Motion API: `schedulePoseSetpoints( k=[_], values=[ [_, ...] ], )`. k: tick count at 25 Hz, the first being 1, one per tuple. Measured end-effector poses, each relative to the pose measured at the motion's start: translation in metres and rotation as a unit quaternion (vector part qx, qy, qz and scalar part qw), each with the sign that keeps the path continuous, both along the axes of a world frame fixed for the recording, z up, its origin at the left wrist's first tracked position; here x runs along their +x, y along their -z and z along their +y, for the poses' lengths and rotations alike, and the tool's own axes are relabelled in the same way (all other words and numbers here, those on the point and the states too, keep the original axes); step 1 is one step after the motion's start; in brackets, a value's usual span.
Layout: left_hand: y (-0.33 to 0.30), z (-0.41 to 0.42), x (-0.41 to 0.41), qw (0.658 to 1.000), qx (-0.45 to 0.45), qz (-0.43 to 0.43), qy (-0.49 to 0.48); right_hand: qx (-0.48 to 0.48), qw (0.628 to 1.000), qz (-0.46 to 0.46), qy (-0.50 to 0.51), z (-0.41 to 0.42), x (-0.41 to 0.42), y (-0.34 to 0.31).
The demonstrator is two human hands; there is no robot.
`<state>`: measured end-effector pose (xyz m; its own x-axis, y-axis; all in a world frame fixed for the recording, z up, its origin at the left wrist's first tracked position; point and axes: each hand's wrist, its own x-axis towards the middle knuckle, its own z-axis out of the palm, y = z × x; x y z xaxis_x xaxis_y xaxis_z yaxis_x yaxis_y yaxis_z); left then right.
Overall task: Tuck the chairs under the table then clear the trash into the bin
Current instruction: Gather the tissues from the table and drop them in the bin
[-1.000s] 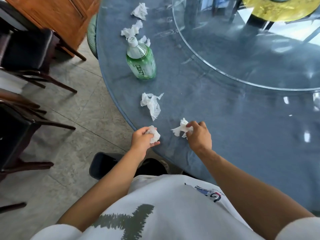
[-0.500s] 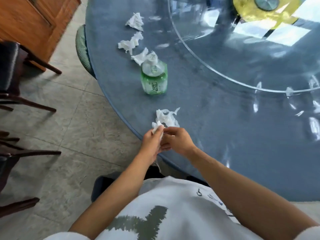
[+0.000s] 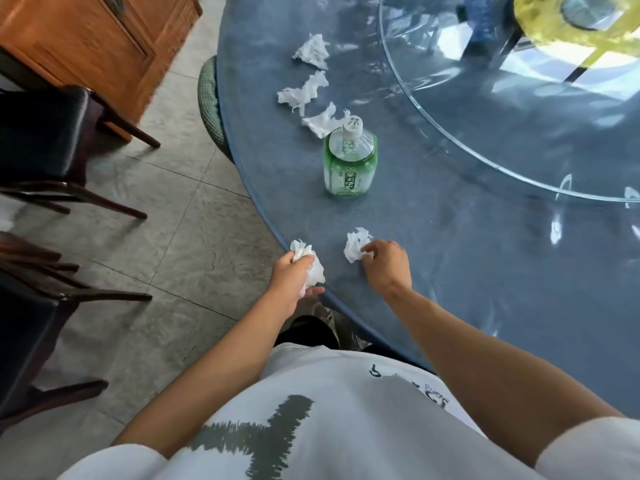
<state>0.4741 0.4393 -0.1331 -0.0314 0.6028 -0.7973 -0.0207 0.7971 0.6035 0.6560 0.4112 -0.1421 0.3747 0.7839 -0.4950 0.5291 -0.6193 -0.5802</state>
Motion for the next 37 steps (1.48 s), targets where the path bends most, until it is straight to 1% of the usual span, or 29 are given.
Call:
schedulePoseSetpoints(
  k=[3, 5, 7, 9, 11, 14, 15, 17, 18, 21, 23, 25, 26, 29, 33, 37],
  values=[
    [-0.011, 0.015, -0.008, 1.000, -0.002, 0.001, -0.020, 0.034, 0.992, 0.111, 0.056, 0.010, -0.025, -0.011],
    [-0.015, 0.030, -0.018, 1.000, -0.006, -0.012, -0.025, 0.054, 0.975, 0.203, 0.076, 0.025, -0.050, -0.018],
    [-0.020, 0.050, -0.027, 0.999, -0.015, -0.025, -0.033, 0.063, 0.957, 0.273, 0.080, 0.044, -0.076, -0.018],
    [-0.020, 0.077, -0.041, 0.998, -0.022, -0.059, -0.023, 0.055, 0.943, 0.317, 0.082, 0.069, -0.104, -0.020],
    [-0.016, 0.109, -0.061, 0.996, -0.018, -0.091, 0.001, 0.024, 0.926, 0.363, 0.098, 0.105, -0.131, -0.023],
    [-0.003, 0.168, -0.092, 0.995, 0.011, -0.090, 0.028, 0.008, 0.892, 0.419, 0.169, 0.161, -0.169, -0.031],
    [-0.004, 0.178, -0.098, 0.995, 0.016, -0.092, 0.023, 0.003, 0.889, 0.421, 0.183, 0.173, -0.174, -0.036],
    [-0.002, 0.230, -0.121, 0.994, 0.017, -0.097, 0.054, 0.018, 0.889, 0.384, 0.248, 0.221, -0.196, -0.037],
    [-0.002, 0.233, -0.121, 0.994, 0.030, -0.088, 0.063, 0.029, 0.901, 0.351, 0.254, 0.225, -0.192, -0.039],
    [0.002, 0.274, -0.127, 0.993, 0.052, -0.019, 0.104, 0.049, 0.934, 0.216, 0.279, 0.261, -0.181, -0.029],
    [0.007, 0.298, -0.124, 0.992, 0.040, -0.012, 0.123, 0.053, 0.951, 0.122, 0.279, 0.276, -0.167, -0.026],
    [0.008, 0.326, -0.114, 0.988, 0.037, -0.010, 0.147, 0.064, 0.955, 0.048, 0.287, 0.293, -0.149, -0.020],
    [0.009, 0.338, -0.107, 0.986, 0.037, -0.005, 0.163, 0.070, 0.954, 0.023, 0.292, 0.302, -0.141, -0.017],
    [0.007, 0.368, -0.087, 0.979, 0.035, 0.021, 0.198, 0.070, 0.948, -0.009, 0.309, 0.325, -0.123, -0.013],
    [0.003, 0.402, -0.077, 0.971, 0.030, 0.038, 0.236, 0.072, 0.934, -0.088, 0.340, 0.342, -0.107, -0.004],
    [0.008, 0.434, -0.074, 0.961, 0.023, 0.038, 0.273, -0.006, 0.903, -0.095, 0.420, 0.350, -0.093, 0.011]
  ],
)
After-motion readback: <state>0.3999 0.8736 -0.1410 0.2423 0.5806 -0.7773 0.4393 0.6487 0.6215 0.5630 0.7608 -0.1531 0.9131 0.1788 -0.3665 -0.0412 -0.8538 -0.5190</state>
